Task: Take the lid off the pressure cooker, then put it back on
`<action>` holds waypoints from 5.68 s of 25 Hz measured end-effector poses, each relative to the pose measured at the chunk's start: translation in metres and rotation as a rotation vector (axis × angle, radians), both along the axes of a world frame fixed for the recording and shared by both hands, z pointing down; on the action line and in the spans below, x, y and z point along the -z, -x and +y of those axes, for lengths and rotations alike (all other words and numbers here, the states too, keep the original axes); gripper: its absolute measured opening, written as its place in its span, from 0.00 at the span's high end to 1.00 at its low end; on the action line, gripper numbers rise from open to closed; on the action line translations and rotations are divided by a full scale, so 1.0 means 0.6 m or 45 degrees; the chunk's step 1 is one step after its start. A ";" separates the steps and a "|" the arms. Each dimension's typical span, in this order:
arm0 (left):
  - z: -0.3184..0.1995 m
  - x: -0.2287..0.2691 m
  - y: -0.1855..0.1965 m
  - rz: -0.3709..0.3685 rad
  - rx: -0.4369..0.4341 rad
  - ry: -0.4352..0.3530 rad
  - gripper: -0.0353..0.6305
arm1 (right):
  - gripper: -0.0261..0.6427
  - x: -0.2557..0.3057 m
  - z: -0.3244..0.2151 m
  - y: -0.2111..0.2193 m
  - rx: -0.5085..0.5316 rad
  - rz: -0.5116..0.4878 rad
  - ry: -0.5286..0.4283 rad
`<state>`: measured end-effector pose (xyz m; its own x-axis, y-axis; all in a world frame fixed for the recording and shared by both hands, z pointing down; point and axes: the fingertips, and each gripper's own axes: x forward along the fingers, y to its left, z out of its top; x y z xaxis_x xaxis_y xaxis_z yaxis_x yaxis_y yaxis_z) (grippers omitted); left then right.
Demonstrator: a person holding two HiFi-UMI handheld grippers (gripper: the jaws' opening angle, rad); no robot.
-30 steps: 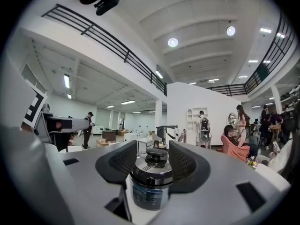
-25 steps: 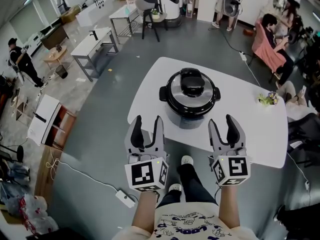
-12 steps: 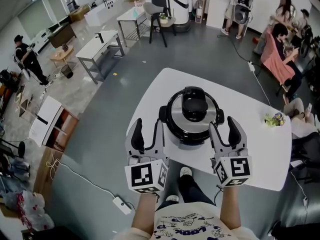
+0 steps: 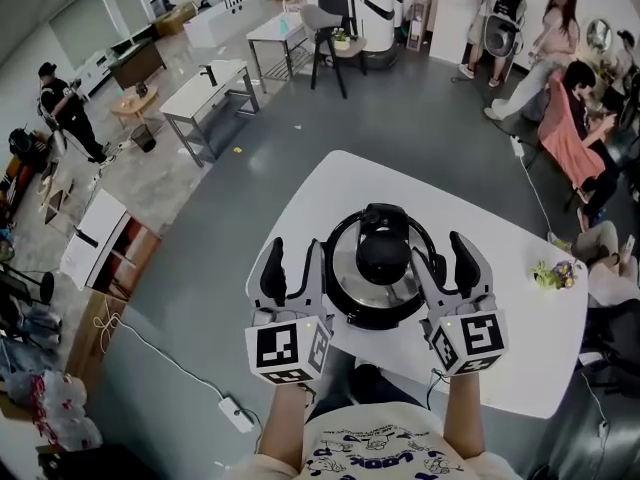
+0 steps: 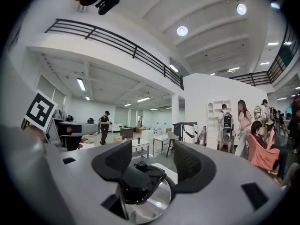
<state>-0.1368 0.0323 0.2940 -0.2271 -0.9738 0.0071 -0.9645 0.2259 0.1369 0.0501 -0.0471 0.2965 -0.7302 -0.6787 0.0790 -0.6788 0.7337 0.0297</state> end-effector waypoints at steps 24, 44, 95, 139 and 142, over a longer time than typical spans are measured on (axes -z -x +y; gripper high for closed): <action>-0.089 -0.173 0.094 0.290 0.022 0.304 0.62 | 0.45 -0.108 -0.042 0.124 0.576 0.417 0.182; -0.102 -0.334 0.087 0.936 -0.091 0.406 0.62 | 0.44 -0.176 -0.008 0.172 0.918 0.879 0.277; -0.117 -0.353 0.069 1.129 -0.121 0.347 0.76 | 0.52 -0.250 -0.006 0.161 1.070 1.528 0.544; -0.124 -0.354 0.064 1.089 -0.100 0.355 0.75 | 0.51 -0.253 -0.039 0.156 0.559 1.343 0.870; -0.120 -0.347 0.069 1.078 -0.095 0.363 0.75 | 0.51 -0.244 -0.036 0.162 0.564 1.390 0.873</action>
